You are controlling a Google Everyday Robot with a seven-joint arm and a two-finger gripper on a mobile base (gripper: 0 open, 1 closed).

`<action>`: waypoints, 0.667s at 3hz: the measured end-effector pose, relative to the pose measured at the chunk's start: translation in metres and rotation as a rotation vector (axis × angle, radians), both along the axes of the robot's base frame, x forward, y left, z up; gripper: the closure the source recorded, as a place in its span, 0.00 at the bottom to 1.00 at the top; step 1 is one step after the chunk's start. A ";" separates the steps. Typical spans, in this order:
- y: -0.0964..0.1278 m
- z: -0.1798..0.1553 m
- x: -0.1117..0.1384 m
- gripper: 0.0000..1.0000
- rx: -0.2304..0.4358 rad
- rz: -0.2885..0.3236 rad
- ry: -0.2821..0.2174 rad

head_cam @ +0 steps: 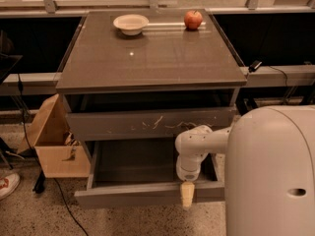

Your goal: Open middle drawer

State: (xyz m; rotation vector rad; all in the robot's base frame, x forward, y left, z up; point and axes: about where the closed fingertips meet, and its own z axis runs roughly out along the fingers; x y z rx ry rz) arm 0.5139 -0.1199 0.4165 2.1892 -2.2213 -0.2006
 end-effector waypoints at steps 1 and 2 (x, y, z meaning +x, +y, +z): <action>0.001 0.015 -0.008 0.00 0.037 0.032 -0.001; 0.009 0.053 -0.029 0.00 0.088 0.104 -0.031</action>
Offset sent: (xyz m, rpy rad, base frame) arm -0.0544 0.0205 0.1159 0.1512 -0.0898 0.2016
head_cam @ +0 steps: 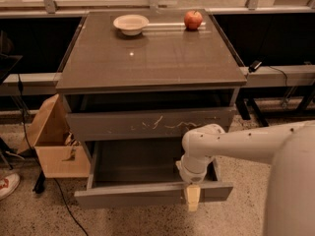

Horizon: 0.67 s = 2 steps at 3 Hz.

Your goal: Open middle drawer

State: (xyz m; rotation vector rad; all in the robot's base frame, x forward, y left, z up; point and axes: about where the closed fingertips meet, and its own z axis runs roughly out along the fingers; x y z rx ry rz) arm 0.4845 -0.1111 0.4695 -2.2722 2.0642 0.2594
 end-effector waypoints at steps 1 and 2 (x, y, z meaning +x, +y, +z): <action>0.009 0.043 -0.015 0.00 0.026 0.066 -0.060; 0.011 0.080 -0.029 0.00 0.055 0.113 -0.141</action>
Offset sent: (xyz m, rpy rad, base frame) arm -0.0443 0.0135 0.1273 0.0938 -0.2468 0.1662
